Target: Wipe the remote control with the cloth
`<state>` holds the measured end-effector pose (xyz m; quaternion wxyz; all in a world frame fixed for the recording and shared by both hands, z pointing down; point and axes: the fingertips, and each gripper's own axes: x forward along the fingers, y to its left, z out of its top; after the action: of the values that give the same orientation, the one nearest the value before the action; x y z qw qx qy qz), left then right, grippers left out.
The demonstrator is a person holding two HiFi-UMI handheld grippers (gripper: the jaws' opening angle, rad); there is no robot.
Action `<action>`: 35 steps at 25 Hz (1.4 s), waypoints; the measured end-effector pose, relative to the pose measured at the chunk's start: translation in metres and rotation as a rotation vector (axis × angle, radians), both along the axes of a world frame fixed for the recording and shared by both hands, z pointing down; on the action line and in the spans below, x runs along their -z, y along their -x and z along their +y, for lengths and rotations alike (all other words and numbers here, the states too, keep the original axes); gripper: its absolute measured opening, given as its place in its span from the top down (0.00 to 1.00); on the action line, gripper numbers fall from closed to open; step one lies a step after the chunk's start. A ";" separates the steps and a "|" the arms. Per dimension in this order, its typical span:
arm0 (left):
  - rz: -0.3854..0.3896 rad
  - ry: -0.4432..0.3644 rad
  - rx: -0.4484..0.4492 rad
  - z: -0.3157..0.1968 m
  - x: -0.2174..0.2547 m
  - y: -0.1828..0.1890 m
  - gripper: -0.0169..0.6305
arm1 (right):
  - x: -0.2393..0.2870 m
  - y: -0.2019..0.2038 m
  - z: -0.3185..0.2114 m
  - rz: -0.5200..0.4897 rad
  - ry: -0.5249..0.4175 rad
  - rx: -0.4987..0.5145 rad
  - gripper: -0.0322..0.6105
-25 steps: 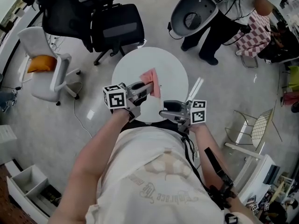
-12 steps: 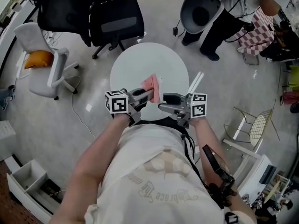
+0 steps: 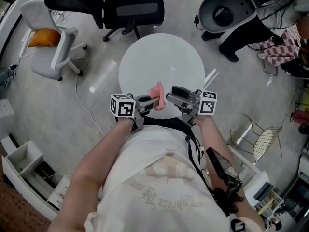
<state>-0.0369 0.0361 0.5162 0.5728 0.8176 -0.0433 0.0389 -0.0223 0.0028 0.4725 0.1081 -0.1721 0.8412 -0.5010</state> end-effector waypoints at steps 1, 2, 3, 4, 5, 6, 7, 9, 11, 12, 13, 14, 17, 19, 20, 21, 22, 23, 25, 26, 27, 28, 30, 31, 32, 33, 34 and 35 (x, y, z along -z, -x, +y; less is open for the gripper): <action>-0.027 0.008 -0.005 0.006 -0.007 0.003 0.95 | -0.006 0.002 -0.004 0.003 0.014 0.004 0.56; -0.053 0.014 -0.011 0.013 -0.013 0.005 0.95 | -0.012 0.004 -0.007 0.012 0.029 0.005 0.56; -0.076 0.017 -0.015 0.018 -0.019 0.006 0.95 | -0.019 0.004 -0.011 0.027 0.043 0.001 0.56; -0.096 0.016 -0.015 0.020 -0.024 0.006 0.95 | -0.026 0.003 -0.017 0.050 0.056 -0.007 0.56; -0.115 0.013 -0.008 0.020 -0.029 0.007 0.95 | -0.033 0.001 -0.024 0.079 0.069 -0.018 0.56; -0.134 0.008 0.003 0.018 -0.033 0.009 0.95 | -0.042 -0.001 -0.030 0.115 0.083 -0.029 0.56; -0.154 0.002 0.016 0.017 -0.038 0.011 0.95 | -0.053 -0.003 -0.036 0.158 0.100 -0.034 0.56; -0.202 -0.016 0.035 0.015 -0.047 0.019 0.95 | -0.080 -0.006 -0.042 0.275 0.139 -0.018 0.56; -0.246 -0.037 0.052 0.013 -0.055 0.027 0.95 | -0.108 -0.011 -0.043 0.429 0.169 0.028 0.56; -0.261 -0.044 0.067 0.011 -0.057 0.032 0.95 | -0.121 -0.014 -0.042 0.515 0.179 0.059 0.56; -0.273 -0.047 0.086 0.009 -0.058 0.037 0.95 | -0.134 -0.016 -0.040 0.601 0.186 0.094 0.56; -0.282 -0.048 0.108 0.008 -0.059 0.041 0.95 | -0.146 -0.019 -0.037 0.684 0.190 0.132 0.56; -0.300 -0.041 0.162 0.004 -0.064 0.054 0.95 | -0.174 -0.023 -0.031 0.891 0.194 0.227 0.56; -0.305 -0.038 0.185 0.001 -0.067 0.063 0.95 | -0.189 -0.022 -0.033 0.995 0.186 0.263 0.56; -0.307 -0.035 0.196 0.000 -0.069 0.069 0.95 | -0.195 -0.019 -0.034 1.038 0.178 0.281 0.56; -0.311 -0.032 0.207 0.000 -0.070 0.075 0.95 | -0.201 -0.016 -0.034 1.079 0.169 0.301 0.56; -0.316 -0.028 0.218 0.001 -0.071 0.081 0.95 | -0.206 -0.012 -0.033 1.117 0.159 0.322 0.56; -0.321 -0.025 0.228 0.001 -0.071 0.086 0.95 | -0.211 -0.010 -0.032 1.153 0.148 0.343 0.56; -0.329 -0.020 0.244 0.001 -0.073 0.092 0.95 | -0.219 -0.009 -0.032 1.222 0.124 0.379 0.56; -0.333 -0.019 0.249 0.000 -0.074 0.095 0.95 | -0.221 -0.009 -0.034 1.253 0.111 0.395 0.56; -0.337 -0.020 0.251 -0.001 -0.075 0.096 0.95 | -0.223 -0.010 -0.035 1.281 0.098 0.412 0.56; -0.342 -0.021 0.253 -0.001 -0.075 0.097 0.95 | -0.225 -0.011 -0.035 1.305 0.085 0.429 0.56; -0.350 -0.026 0.255 -0.003 -0.075 0.099 0.95 | -0.228 -0.012 -0.035 1.339 0.060 0.464 0.56; -0.354 -0.028 0.255 -0.003 -0.075 0.100 0.95 | -0.228 -0.012 -0.035 1.348 0.047 0.478 0.56; -0.358 -0.030 0.254 -0.003 -0.075 0.100 0.95 | -0.228 -0.011 -0.035 1.352 0.032 0.487 0.56; -0.361 -0.032 0.252 -0.002 -0.074 0.101 0.95 | -0.226 -0.010 -0.037 1.356 0.016 0.491 0.56; -0.364 -0.034 0.251 -0.003 -0.074 0.102 0.95 | -0.225 -0.009 -0.038 1.361 0.001 0.491 0.56; -0.366 -0.036 0.249 -0.003 -0.073 0.103 0.95 | -0.224 -0.008 -0.040 1.368 -0.013 0.492 0.56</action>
<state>-0.1394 0.0331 0.5896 0.5412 0.7953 -0.2478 0.1147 -0.0140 -0.0376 0.6963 -0.5570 -0.2521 0.7378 -0.2861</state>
